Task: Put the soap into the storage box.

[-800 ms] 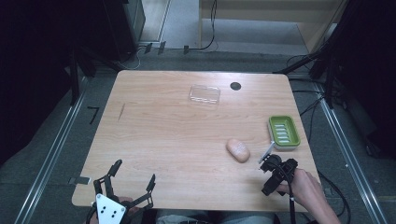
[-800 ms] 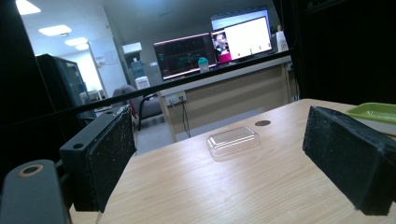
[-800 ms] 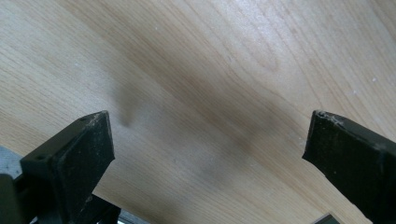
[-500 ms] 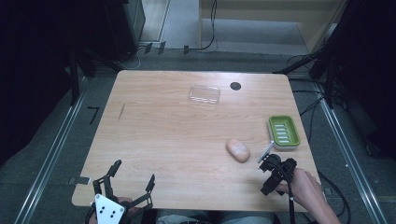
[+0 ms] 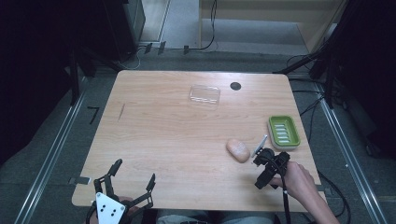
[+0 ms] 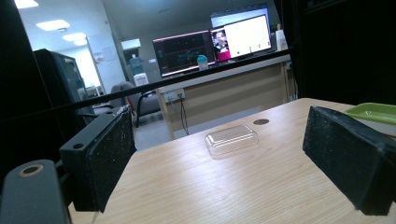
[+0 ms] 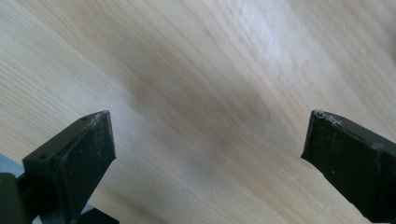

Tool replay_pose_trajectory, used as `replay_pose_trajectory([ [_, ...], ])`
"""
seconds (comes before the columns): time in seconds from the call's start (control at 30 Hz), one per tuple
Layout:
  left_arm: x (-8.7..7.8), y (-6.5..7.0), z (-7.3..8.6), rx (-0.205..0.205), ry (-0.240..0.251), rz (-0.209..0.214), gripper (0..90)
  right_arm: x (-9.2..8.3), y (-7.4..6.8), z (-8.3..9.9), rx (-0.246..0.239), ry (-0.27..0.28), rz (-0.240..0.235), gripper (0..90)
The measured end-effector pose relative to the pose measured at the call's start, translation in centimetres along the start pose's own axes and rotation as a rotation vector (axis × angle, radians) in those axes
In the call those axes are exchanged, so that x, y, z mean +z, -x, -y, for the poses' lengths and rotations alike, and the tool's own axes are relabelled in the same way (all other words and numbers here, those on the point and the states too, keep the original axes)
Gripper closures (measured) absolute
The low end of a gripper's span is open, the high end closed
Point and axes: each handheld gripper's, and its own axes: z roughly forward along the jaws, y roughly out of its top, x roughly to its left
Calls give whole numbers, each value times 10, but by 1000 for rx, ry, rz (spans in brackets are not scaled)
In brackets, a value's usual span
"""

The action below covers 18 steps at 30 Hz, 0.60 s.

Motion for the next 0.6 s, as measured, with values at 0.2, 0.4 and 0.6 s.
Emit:
replay_pose_trajectory([
  [0.2, 0, 0, 0, -8, -1, -3, 99, -4, -3, -15, -19, 20, -9, 21],
  [0.4, 0, -1, 0, -11, 1, -3, 99, -6, -5, -29, -22, 34, -15, 21],
  [0.6, 0, -1, 0, -11, 1, -3, 99, -8, -4, -43, -21, 40, -21, 20],
])
